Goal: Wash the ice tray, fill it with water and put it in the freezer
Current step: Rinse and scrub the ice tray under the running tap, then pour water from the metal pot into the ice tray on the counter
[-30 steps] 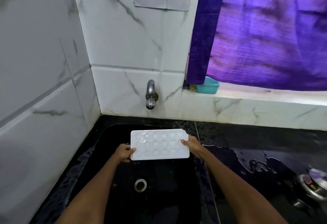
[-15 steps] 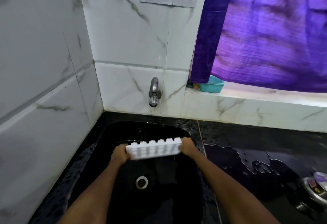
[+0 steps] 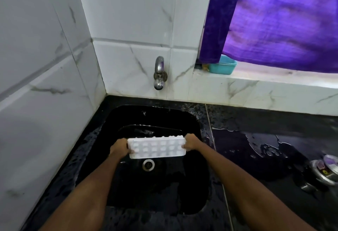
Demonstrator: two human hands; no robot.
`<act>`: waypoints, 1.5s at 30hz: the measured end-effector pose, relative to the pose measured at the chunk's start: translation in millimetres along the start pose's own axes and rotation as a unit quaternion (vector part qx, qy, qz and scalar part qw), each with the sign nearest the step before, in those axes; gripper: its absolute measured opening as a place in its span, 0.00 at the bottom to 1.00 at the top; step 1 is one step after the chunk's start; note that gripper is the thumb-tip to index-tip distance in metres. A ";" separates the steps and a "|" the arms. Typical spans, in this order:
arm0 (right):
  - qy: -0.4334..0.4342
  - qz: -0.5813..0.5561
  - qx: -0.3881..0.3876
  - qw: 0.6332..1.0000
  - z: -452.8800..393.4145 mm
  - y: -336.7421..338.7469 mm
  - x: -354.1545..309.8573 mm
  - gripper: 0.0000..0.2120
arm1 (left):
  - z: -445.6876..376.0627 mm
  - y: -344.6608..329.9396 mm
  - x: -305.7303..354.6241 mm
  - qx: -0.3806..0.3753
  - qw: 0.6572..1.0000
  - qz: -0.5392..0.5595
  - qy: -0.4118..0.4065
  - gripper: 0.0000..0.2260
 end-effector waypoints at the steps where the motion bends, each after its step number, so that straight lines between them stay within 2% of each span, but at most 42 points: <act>1: -0.007 0.023 -0.016 1.000 -1.3 -3.0 2.6 0.14 | 2.6 -8.7 -7.3 -0.010 1.000 0.001 0.002 0.17; 3: 0.009 -0.019 0.054 0.998 0.7 15.4 1.3 0.10 | 9.4 -0.9 -1.9 0.063 0.994 0.082 -0.036 0.13; 4: 0.029 -0.066 0.119 0.990 2.4 30.6 0.4 0.13 | 13.2 11.4 6.1 0.116 0.984 0.116 -0.063 0.11; 6: 0.088 -0.172 0.249 0.949 15.1 56.3 -4.9 0.23 | 20.7 34.2 24.7 0.219 0.953 0.169 -0.120 0.11; 8: 0.101 -0.261 0.353 0.893 28.7 69.7 0.0 0.25 | 28.1 45.6 38.6 0.268 0.927 0.219 -0.141 0.13; 9: 0.085 -0.275 0.358 0.888 29.3 67.1 2.3 0.25 | 25.9 44.1 40.6 0.261 0.930 0.225 -0.126 0.14; 10: 0.062 -0.256 0.325 0.908 24.8 58.6 6.2 0.26 | 17.8 33.1 40.6 0.211 0.955 0.188 -0.093 0.14; 11: 0.029 -0.194 0.264 0.944 17.4 45.5 8.1 0.26 | 8.5 13.3 36.3 0.119 0.986 0.106 -0.041 0.15; 12: 0.000 -0.123 0.182 0.976 10.2 28.3 12.6 0.25 | 5.7 -10.1 27.6 0.018 1.000 0.022 0.010 0.18; 13: -0.010 -0.071 0.112 0.991 7.3 14.1 17.9 0.24 | 6.4 -31.0 16.7 -0.056 0.997 -0.034 0.045 0.22; 14: -0.008 -0.065 0.084 0.994 7.4 5.9 22.4 0.24 | 7.4 -45.1 6.3 -0.094 0.993 -0.042 0.059 0.25; 16: 0.010 -0.116 0.116 0.986 15.0 8.7 29.3 0.28 | 4.9 -57.6 0.1 -0.087 0.994 0.027 0.055 0.24; 18: 0.021 -0.184 0.179 0.966 29.4 24.0 36.6 0.30 | 2.3 -63.2 7.1 -0.060 0.984 0.161 0.036 0.20; 20: 0.017 -0.256 0.253 0.933 47.2 41.7 53.2 0.26 | 2.6 -59.8 24.1 -0.012 0.963 0.271 0.011 0.15; 21: 0.012 -0.287 0.280 0.916 56.8 48.1 63.9 0.23 | 3.2 -57.0 36.9 0.009 0.956 0.293 -0.001 0.12; 25: -0.019 -0.343 0.330 0.879 94.5 50.0 118.9 0.14 | 15.0 -63.4 104.2 0.049 0.947 0.312 -0.064 0.11; 28: -0.064 -0.345 0.323 0.879 127.0 33.5 176.2 0.13 | 41.2 -91.3 148.3 0.038 0.939 0.332 -0.080 0.17; 32: -0.115 -0.343 0.292 0.885 171.1 4.8 251.9 0.11 | 82.5 -144.5 202.1 0.008 0.939 0.330 -0.096 0.15; 37: -0.177 -0.378 0.275 0.866 218.0 -32.6 330.1 0.10 | 128.3 -194.3 261.6 0.005 0.958 0.268 -0.106 0.15; 45: -0.181 -0.385 0.251 0.869 249.1 -67.2 373.3 0.11 | 177.8 -226.7 291.7 0.044 0.965 0.234 -0.112 0.14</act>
Point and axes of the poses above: each hand's wrist, its own z-axis away from the middle knuckle, its own y-axis out of the back of the hand, x = y × z, the point moved 8 cm from there along -z, towards the middle knuckle, and after that the axes turned 10 degrees about -x, right-handed, at the moved point
